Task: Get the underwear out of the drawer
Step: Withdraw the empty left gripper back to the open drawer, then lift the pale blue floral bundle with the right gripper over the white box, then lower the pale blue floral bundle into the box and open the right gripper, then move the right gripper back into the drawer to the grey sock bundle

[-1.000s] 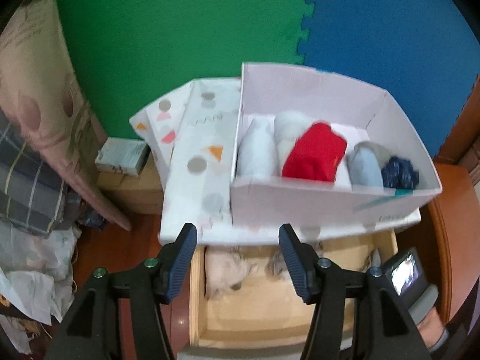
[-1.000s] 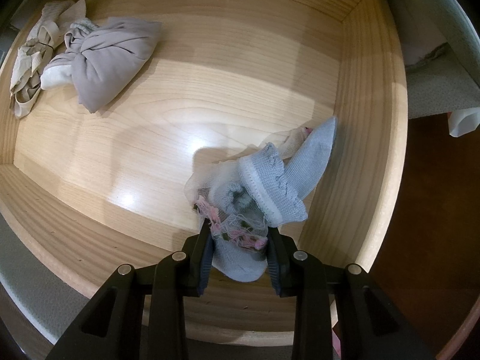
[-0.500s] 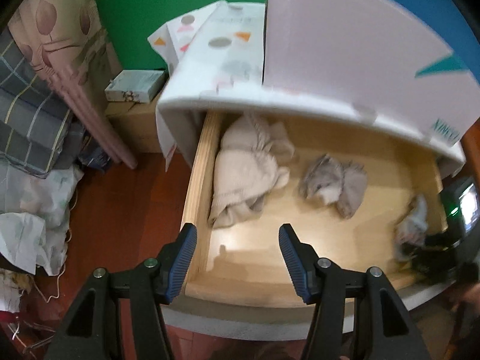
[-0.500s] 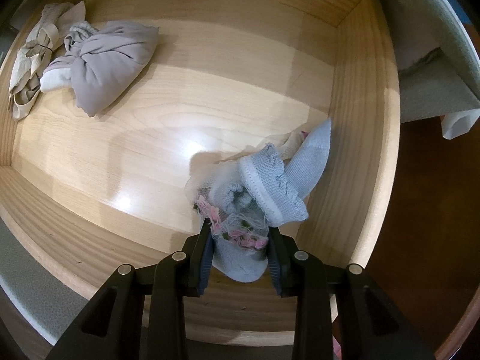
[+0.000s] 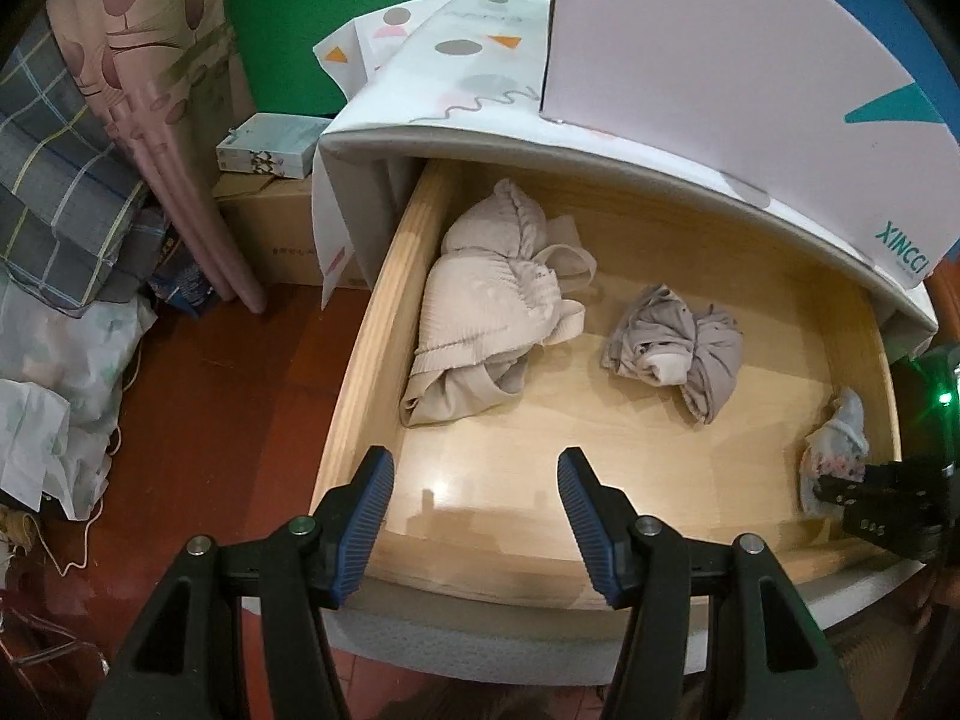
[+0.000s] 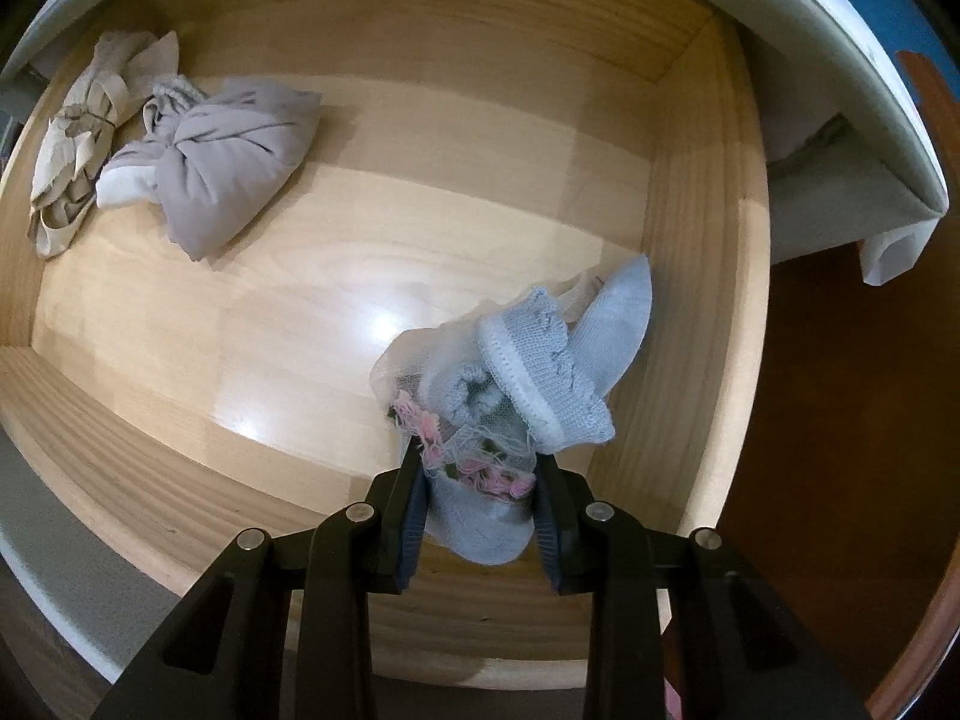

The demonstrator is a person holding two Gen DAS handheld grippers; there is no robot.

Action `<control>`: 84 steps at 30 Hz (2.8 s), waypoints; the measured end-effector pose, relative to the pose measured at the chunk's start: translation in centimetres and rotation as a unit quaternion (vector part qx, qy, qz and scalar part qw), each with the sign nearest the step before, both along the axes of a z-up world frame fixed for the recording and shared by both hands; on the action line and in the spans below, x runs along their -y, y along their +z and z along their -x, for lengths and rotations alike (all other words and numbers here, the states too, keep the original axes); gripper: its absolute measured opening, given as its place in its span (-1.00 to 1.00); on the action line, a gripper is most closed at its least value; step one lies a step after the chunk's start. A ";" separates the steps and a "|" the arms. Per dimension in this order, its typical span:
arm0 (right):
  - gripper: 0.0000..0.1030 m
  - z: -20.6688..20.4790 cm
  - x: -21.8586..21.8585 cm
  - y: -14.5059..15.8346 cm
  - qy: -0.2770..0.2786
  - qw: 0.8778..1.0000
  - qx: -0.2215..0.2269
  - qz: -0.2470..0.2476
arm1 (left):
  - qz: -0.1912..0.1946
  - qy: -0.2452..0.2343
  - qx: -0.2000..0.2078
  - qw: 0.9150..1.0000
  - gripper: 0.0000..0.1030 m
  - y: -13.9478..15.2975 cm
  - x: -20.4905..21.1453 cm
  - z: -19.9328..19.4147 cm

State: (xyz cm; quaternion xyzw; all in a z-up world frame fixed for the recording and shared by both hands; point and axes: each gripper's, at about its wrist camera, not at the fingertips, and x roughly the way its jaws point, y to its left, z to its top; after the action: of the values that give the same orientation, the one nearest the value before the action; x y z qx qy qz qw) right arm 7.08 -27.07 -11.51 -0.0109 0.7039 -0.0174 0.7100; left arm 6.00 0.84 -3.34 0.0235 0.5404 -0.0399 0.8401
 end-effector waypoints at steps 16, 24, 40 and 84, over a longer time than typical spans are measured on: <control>-0.45 2.2 0.6 6.9 0.008 0.996 0.076 -0.038 | -0.001 0.003 0.019 1.000 0.13 0.5 0.0 0.3; -0.45 3.3 1.4 12.7 0.018 0.994 0.103 -0.043 | -0.001 0.004 0.015 1.000 0.13 0.4 0.0 0.2; -0.45 -1.1 3.6 26.3 0.015 0.976 0.209 -0.056 | 0.000 0.003 0.018 1.000 0.13 0.4 -0.1 0.3; 0.03 -2.5 -0.6 27.0 0.127 0.951 0.271 -0.071 | -0.015 0.019 0.024 0.999 0.13 0.4 -0.8 0.2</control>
State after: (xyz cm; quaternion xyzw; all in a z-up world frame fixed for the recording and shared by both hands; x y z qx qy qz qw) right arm 9.54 -26.46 15.53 -0.0450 0.4770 0.1206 0.8694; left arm 5.80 1.66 -2.94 0.0270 0.5213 -0.0153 0.8528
